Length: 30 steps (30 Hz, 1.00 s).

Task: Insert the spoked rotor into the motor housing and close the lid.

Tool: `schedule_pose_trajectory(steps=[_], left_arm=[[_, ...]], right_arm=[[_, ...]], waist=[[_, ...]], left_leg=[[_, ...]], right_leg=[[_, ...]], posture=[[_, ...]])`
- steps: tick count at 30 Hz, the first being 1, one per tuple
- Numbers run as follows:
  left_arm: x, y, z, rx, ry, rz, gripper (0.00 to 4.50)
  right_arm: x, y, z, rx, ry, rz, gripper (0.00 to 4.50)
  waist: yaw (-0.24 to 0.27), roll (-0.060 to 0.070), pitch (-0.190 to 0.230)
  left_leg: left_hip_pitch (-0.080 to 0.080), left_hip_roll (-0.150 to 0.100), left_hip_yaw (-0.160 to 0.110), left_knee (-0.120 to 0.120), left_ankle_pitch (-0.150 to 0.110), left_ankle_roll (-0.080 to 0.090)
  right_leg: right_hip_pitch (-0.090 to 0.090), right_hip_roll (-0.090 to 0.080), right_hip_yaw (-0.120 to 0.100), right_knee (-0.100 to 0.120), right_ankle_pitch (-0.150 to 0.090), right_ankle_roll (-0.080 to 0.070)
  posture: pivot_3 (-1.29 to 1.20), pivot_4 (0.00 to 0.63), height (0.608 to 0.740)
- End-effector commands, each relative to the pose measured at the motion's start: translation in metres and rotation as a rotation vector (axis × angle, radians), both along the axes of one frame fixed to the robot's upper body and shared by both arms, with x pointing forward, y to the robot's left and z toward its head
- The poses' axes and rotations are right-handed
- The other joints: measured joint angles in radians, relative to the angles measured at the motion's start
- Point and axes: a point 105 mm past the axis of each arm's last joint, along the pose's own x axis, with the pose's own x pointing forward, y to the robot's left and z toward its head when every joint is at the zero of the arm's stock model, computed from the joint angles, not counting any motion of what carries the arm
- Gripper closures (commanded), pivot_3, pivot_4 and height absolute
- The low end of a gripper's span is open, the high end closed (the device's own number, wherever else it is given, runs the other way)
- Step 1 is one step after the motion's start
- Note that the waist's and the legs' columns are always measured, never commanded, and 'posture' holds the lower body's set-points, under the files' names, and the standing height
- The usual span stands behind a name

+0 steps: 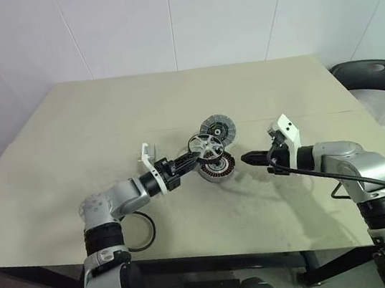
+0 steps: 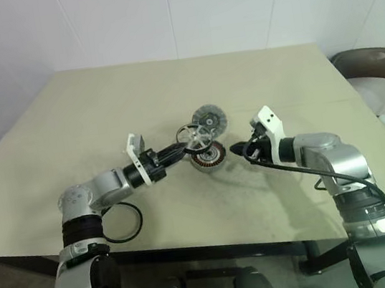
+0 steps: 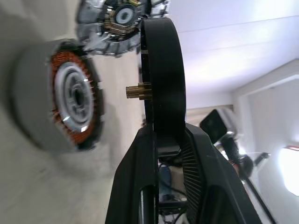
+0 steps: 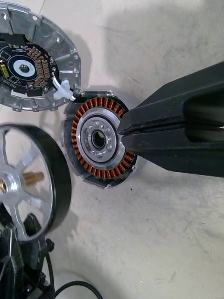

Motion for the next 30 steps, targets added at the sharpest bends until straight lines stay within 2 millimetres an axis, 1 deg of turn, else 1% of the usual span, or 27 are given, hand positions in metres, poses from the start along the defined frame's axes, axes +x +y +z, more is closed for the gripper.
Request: schedule_pose_trajectory(steps=[1,12,19,22,30], left_arm=[[0.004,-0.007,0.010,-0.028,-0.033,-0.021,4.10],[0.012,-0.019,0.001,-0.023,-0.014,-0.041,4.10],[0.014,-0.027,-0.008,-0.016,0.003,-0.066,4.10],[0.015,-0.028,-0.015,-0.004,0.016,-0.069,4.10],[0.016,-0.024,-0.023,0.018,0.030,-0.065,4.10]], right_arm=[[-0.001,0.004,0.014,0.012,-0.054,0.021,4.50],[-0.003,0.005,0.014,0.011,-0.058,0.021,4.50],[-0.005,0.005,0.012,0.002,-0.054,0.020,4.50],[-0.005,0.003,0.013,-0.003,-0.056,0.014,4.50],[-0.004,0.002,0.012,-0.010,-0.061,0.003,4.50]], waist=[[0.000,0.000,0.000],[-0.001,0.000,0.000],[-0.001,0.000,0.000],[-0.001,0.000,0.000],[-0.001,0.000,0.000]], left_leg=[[0.000,0.000,0.000,0.000,0.000,0.000],[0.000,0.000,0.000,0.000,0.000,0.000],[0.000,0.000,0.000,0.000,0.000,0.000],[0.000,0.000,0.000,0.000,0.000,0.000],[0.000,0.000,0.000,0.000,0.000,0.000]], right_leg=[[0.000,0.000,0.000,0.000,0.000,0.000],[0.000,0.000,0.000,0.000,0.000,0.000],[0.000,0.000,0.000,0.000,0.000,0.000],[0.000,0.000,0.000,0.000,0.000,0.000],[0.000,0.000,0.000,0.000,0.000,0.000]], posture=[[0.00,0.000,0.740],[0.00,0.000,0.740],[0.00,0.000,0.740],[0.00,0.000,0.740],[0.00,0.000,0.740]])
